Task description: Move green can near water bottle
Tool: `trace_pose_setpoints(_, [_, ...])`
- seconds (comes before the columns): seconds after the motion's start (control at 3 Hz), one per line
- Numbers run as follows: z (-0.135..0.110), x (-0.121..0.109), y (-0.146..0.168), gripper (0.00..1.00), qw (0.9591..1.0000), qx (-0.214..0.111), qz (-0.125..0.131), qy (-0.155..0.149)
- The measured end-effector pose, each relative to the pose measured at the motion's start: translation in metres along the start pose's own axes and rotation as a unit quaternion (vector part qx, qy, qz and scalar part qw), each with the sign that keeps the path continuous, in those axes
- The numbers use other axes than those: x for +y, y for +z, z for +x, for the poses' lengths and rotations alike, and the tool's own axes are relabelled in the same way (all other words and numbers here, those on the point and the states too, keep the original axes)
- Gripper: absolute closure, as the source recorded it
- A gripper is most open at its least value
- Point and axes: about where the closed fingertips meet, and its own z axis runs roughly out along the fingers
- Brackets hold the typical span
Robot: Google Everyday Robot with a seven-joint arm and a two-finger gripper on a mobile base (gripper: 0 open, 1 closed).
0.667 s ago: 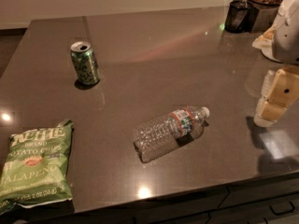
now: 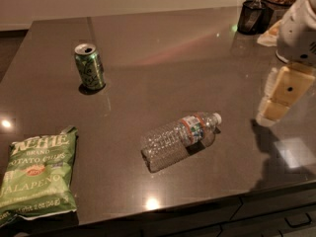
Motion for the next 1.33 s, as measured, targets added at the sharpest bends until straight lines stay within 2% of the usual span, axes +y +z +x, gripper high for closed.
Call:
trace_pose_setpoints(0.33, [-0.023, -0.009, 0.006, 0.00, 0.9997, -0.020, 0.005, -0.010])
trace_pose_setpoints(0.67, [-0.081, -0.031, 0.026, 0.00, 0.9983, -0.053, 0.019, -0.014])
trace_pose_setpoints(1.33, [-0.155, -0.046, 0.060, 0.00, 0.9954, -0.095, 0.011, 0.005])
